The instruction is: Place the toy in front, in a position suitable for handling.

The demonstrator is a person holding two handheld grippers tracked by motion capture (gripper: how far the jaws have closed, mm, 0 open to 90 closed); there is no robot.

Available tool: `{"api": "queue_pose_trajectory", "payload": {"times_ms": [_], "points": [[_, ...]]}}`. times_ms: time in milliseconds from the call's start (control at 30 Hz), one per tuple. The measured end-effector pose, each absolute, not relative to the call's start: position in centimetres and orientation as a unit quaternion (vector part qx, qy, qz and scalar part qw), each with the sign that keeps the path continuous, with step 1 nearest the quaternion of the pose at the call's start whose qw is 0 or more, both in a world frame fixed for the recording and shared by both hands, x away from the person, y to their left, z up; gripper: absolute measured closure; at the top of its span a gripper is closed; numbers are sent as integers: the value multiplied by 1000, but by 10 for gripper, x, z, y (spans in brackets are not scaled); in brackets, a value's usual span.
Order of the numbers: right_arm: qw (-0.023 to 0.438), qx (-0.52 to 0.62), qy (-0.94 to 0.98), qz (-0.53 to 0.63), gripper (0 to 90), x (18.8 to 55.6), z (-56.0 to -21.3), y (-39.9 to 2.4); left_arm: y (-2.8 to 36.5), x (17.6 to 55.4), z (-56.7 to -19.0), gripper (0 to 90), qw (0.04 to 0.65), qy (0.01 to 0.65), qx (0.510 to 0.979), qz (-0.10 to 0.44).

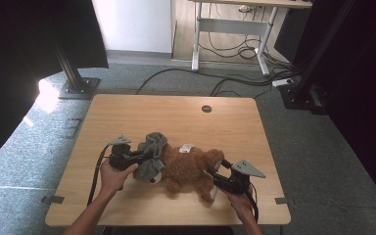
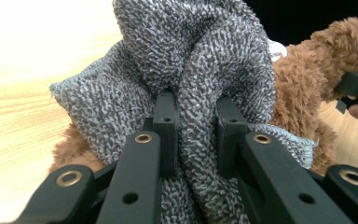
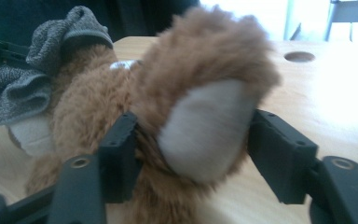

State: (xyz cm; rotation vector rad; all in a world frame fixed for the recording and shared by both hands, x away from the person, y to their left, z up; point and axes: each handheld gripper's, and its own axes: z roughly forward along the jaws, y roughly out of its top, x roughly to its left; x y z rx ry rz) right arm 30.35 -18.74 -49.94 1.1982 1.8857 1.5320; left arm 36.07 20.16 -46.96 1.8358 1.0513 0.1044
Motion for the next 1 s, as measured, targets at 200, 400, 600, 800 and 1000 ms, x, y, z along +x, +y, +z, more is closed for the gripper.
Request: {"api": "queue_pose_trajectory", "payload": {"times_ms": [200,400,600,800,1000], "points": [[165,432,704,540,327,296,-508,-183,203,352,-471,743,495,426,756,46],[116,433,737,506,300,295,-522,-174,205,344,-474,744,504,417,755,41],[127,408,782,454,298,301,-532,-147,208,332,-481,747,519,409,751,18],[179,403,795,416,475,314,-540,-130,204,323,-487,750,522,398,754,20],[215,418,789,396,568,325,-544,-128,189,321,-493,753,515,386,763,54]]}}
